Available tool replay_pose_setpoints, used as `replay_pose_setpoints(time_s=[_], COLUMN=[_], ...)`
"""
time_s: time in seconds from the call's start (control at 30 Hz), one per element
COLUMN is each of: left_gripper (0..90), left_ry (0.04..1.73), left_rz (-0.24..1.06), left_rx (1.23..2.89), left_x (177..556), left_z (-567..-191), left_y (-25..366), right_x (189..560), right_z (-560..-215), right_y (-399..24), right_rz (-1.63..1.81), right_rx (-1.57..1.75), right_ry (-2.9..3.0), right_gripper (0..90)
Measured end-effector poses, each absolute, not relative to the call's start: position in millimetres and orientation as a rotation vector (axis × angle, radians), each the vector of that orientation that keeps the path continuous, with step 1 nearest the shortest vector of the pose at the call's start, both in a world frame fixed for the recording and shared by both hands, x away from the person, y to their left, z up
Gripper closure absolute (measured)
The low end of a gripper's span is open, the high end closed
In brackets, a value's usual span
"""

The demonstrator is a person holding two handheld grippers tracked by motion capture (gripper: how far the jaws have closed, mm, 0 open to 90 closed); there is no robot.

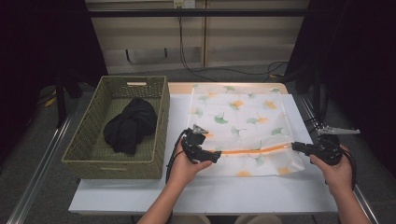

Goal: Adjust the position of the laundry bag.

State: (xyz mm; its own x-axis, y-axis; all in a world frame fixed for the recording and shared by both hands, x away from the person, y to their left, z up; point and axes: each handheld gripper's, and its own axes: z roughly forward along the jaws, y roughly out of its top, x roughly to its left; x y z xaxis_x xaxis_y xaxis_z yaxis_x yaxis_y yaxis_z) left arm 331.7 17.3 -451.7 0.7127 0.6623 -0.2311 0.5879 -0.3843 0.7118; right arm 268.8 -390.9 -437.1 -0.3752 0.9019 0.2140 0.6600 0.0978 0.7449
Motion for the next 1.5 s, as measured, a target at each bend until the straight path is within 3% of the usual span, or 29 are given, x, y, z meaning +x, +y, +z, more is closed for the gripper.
replay_pose_setpoints(time_s=[0.3, 0.73, 1.13, 1.5], left_gripper=[10.6, 19.3, 31.1, 36.2], left_ry=[0.857, 0.788, 0.751, 0.659], left_rz=[0.000, -0.064, -0.034, -0.071], left_rx=[2.144, 2.110, 2.097, 2.125], left_x=[331.4, 327.9, 328.9, 325.0], left_z=[-448.3, -446.2, -447.3, -445.7], left_y=[-15.8, -56.7, -81.1, -108.8], right_x=[269.7, 270.6, 270.9, 271.1], right_z=[-436.3, -435.0, -433.5, -433.3], right_y=[-390.4, -390.8, -389.7, -388.7], right_rz=[1.159, 1.181, 1.183, 1.185], right_rx=[1.531, 1.529, 1.509, 1.516], right_ry=[2.093, 2.089, 2.094, 2.091], right_gripper=[86.9, 86.9, 86.8, 86.8])
